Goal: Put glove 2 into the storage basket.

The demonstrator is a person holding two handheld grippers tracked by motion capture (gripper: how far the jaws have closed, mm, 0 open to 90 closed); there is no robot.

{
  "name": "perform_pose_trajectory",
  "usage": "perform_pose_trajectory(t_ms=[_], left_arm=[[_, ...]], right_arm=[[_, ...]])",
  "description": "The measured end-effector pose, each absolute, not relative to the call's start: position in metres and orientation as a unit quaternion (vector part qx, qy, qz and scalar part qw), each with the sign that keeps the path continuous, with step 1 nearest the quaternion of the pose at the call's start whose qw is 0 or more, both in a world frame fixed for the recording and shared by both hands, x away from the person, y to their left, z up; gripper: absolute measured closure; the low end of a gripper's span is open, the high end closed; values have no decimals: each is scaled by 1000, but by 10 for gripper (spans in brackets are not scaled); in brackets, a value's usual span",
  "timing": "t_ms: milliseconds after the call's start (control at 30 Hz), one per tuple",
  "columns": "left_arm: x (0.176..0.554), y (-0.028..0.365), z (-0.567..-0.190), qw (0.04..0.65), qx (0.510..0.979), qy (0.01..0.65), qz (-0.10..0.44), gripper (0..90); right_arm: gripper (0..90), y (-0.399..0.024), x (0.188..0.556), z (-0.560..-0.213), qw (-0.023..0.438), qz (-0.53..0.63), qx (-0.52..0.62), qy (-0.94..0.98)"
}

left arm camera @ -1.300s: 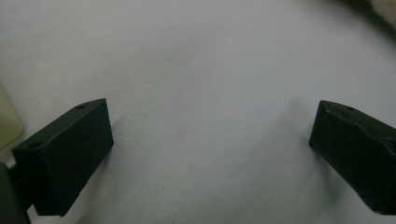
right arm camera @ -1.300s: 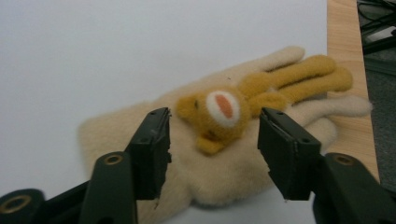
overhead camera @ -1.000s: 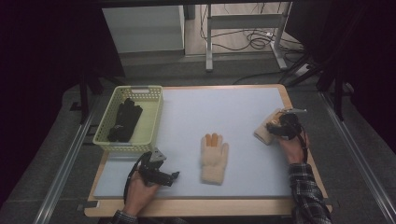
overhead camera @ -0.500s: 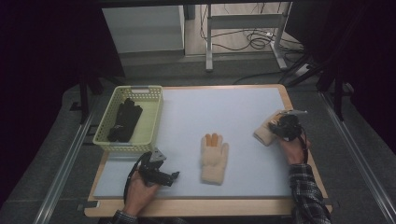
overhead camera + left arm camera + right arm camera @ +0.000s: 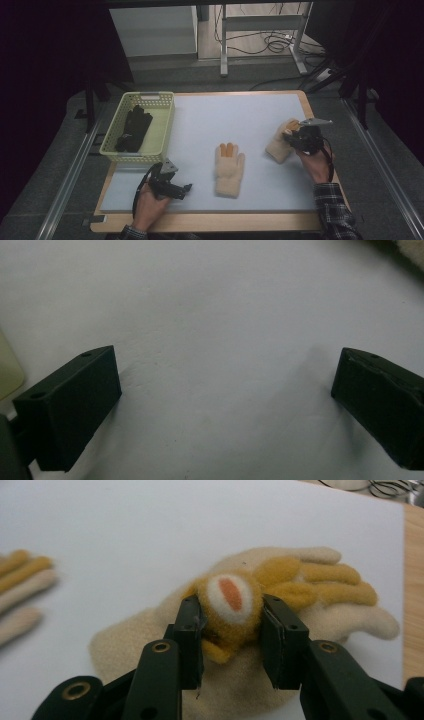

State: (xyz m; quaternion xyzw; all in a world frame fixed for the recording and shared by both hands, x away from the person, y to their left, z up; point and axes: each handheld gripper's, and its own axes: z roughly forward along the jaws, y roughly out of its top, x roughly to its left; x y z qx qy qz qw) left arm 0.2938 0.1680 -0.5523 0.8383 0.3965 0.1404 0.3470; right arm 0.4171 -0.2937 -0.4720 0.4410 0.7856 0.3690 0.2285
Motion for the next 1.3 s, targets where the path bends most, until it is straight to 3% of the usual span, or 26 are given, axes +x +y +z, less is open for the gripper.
perform_pose_trajectory(t_ms=[733,1067,1300], left_arm=[[294,168,-552,348,837,397,141,0],[294,168,-553,349,837,398,141,0],[294,168,-552,348,837,397,142,0]], right_arm=[[630,-200,343,-440,139,428,268,852],[629,-142,339,-461,109,394,200,890],[618,-127,346,-485,124,351,192,908]])
